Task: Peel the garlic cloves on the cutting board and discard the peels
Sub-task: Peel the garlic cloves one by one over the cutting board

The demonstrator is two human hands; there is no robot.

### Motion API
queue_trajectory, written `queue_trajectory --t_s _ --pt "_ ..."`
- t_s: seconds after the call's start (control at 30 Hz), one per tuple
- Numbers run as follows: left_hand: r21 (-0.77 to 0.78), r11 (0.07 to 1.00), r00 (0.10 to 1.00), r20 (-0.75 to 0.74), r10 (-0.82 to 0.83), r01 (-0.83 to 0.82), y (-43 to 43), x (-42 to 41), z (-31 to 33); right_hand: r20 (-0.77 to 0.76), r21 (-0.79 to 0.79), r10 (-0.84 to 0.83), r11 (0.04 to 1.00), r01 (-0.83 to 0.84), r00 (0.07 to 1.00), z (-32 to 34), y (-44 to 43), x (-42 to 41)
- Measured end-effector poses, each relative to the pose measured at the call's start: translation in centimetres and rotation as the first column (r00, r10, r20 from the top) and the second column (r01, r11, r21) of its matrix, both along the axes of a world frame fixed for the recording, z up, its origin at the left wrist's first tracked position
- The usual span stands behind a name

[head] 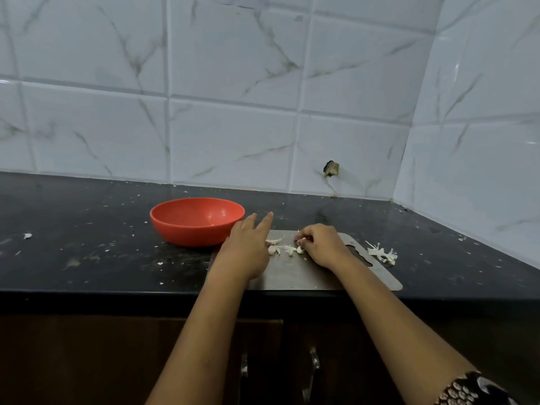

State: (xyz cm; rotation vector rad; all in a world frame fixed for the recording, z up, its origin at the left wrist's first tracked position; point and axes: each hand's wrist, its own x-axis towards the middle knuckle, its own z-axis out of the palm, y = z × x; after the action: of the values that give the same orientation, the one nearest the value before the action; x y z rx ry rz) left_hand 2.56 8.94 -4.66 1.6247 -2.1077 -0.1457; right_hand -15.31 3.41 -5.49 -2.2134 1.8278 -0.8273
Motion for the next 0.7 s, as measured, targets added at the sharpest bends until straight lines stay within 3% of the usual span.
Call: queue_trajectory --t_s 0.1,0.17,0.27,0.47,0.53,0.63,0.7 --pt "-0.084 0.996 0.984 -0.172 -0.055 0.041 -0.3 0.9 0.8 0.089 -0.062 0.033 0.998 -0.027 0.995 0.0 0.8 0.1" --pt "-0.118 0.993 0.944 -0.325 -0.052 0.014 -0.3 0.9 1.0 0.294 -0.084 0.109 0.993 -0.088 0.950 0.0 1.8 0.5" --pt "-0.121 0.993 0.840 -0.537 -0.081 0.019 0.2 -0.1 0.6 0.554 -0.125 0.230 0.973 -0.193 0.800 -0.1 3.5 1.7" --pt "-0.106 0.993 0.668 -0.735 -0.115 0.054 0.1 -2.0 -1.5 0.790 -0.237 0.356 0.928 -0.286 0.500 -0.1 5.4 2.6" --pt "-0.093 0.993 0.569 -0.814 -0.119 0.075 0.1 -2.0 -1.4 0.808 -0.239 0.354 0.928 -0.287 0.471 -0.1 5.6 2.6" --pt "-0.032 0.994 0.433 -0.898 -0.075 0.106 0.3 -1.9 -1.2 0.792 -0.238 0.344 0.935 -0.265 0.504 -0.2 5.6 2.5" --pt "-0.007 0.993 0.399 -0.915 -0.055 0.120 0.4 -1.8 -1.2 0.782 -0.244 0.345 0.936 -0.255 0.519 -0.2 5.7 2.5"
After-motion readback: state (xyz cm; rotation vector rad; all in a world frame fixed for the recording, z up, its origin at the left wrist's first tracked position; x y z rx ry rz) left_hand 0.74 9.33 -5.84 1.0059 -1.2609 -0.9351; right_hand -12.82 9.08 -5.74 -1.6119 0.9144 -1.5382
